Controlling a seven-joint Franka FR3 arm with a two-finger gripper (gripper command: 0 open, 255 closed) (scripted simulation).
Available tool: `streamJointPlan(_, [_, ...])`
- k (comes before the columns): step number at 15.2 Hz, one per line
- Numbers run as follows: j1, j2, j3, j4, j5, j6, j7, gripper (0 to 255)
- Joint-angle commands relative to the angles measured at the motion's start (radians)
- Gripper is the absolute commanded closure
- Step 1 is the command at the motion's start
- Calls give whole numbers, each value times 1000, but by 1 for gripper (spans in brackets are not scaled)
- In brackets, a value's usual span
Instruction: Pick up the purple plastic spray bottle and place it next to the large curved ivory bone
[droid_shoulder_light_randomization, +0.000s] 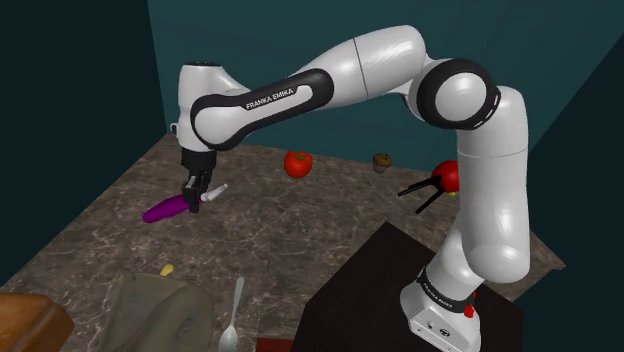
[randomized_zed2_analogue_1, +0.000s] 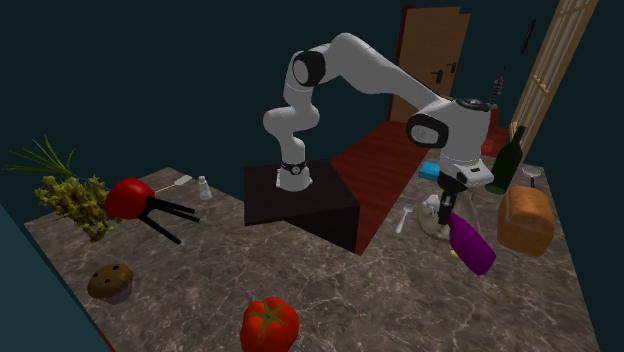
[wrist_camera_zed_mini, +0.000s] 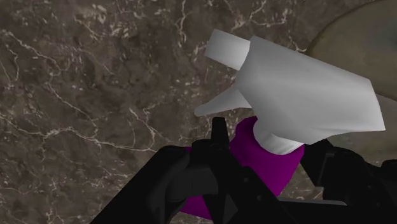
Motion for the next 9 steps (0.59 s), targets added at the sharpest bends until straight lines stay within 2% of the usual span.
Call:
streamJointPlan(1, [1, 11, -2, -12, -3, 23, -1, 255])
streamJointPlan(9, [8, 66, -12, -40, -18, 105, 1, 255])
